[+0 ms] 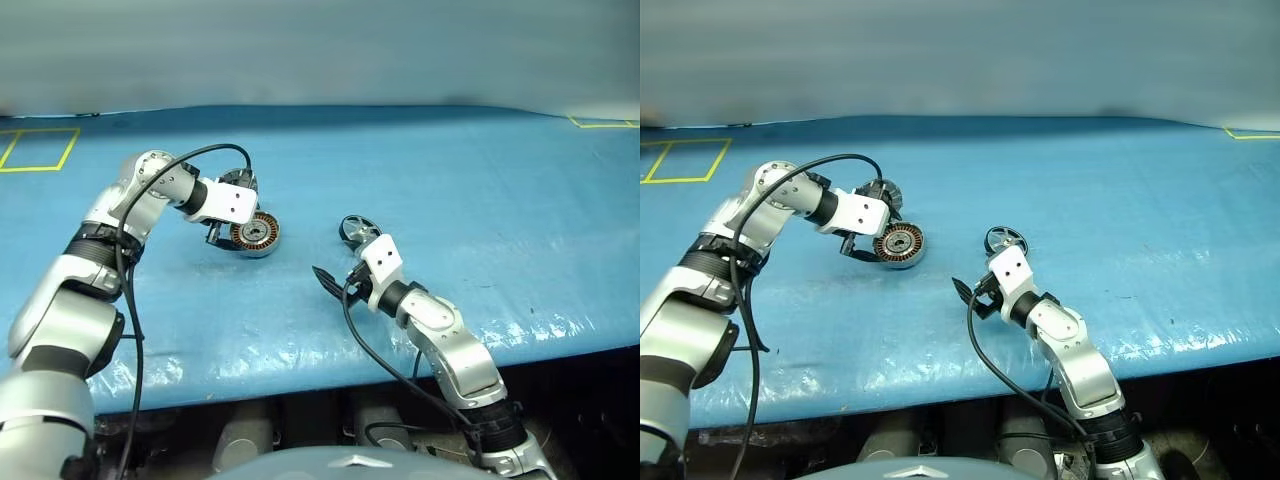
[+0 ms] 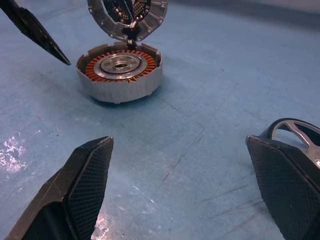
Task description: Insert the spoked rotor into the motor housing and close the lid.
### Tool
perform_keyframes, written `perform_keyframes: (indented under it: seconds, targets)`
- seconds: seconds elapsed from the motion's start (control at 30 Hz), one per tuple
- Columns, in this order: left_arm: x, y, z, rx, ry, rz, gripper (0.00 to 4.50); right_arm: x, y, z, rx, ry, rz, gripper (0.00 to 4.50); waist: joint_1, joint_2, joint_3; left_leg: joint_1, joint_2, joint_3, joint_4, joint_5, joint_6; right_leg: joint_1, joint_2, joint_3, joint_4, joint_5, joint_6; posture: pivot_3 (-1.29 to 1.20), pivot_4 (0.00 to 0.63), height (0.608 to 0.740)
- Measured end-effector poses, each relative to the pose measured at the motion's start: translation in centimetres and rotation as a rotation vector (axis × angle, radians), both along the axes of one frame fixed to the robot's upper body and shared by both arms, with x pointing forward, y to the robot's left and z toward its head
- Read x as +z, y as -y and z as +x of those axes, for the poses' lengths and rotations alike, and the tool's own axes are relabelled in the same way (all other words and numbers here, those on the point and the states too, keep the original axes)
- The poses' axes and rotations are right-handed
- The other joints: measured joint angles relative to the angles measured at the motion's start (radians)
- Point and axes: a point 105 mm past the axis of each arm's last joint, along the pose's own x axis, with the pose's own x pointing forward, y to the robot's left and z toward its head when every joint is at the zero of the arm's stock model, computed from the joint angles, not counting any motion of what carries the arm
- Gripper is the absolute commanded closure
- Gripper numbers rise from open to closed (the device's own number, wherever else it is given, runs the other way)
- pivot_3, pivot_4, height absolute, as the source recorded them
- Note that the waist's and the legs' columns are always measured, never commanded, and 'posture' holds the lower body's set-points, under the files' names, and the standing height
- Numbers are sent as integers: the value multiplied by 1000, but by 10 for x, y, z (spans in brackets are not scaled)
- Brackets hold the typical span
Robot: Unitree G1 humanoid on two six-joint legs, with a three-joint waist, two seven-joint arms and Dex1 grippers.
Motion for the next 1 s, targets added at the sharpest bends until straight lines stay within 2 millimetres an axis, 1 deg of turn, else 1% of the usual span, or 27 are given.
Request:
perform_keyframes:
  seconds: [0.1, 0.2, 0.3, 0.33, 0.37, 0.6, 1.0]
  targets:
    - [-3, -1, 2, -11, -26, 19, 0, 4, 0, 2, -27, 26, 16, 22, 0, -1, 1, -1, 0, 0, 0, 0, 0, 0, 0, 0, 0, 0, 0, 0, 150, 740]
    - [-2, -7, 4, -12, -36, 63, 0, 5, -1, 4, -49, 38, 24, 22, 0, -2, 1, -1, 0, 1, 1, -1, 1, -1, 0, 0, 0, 0, 0, 0, 150, 740]
    - [-2, -8, 6, -14, -48, 84, 573, 6, -1, 5, -61, 50, 27, 0, 1, -2, 1, -1, 0, 1, 2, -2, 3, 0, 0, 1, 0, 0, 1, 0, 150, 740]
    - [-4, -8, 6, -16, -54, 92, 944, 6, 0, 5, -66, 54, 25, 0, 1, -2, 1, -2, 0, 1, 3, -3, 5, 0, 0, 1, 0, 0, 1, 0, 150, 740]
    - [-6, -7, 6, -17, -59, 94, 1156, 6, 0, 6, -71, 56, 23, 0, 1, -2, 1, -2, 0, 1, 4, -4, 6, 0, -1, 1, 0, 0, 1, 0, 150, 740]
    - [-10, 3, 7, -43, -75, 88, 1156, 8, 3, 7, -99, 69, 31, 0, 1, -2, 1, -2, 0, 3, 7, -4, 8, 0, -1, 2, 0, 0, 2, 0, 150, 740]
    - [-25, 2, 5, -84, -90, 185, 1156, 4, 5, 6, -120, 57, 31, 0, 0, -2, 1, -2, 0, 4, 8, -5, 9, 0, -1, 4, 1, 1, 3, 0, 150, 740]
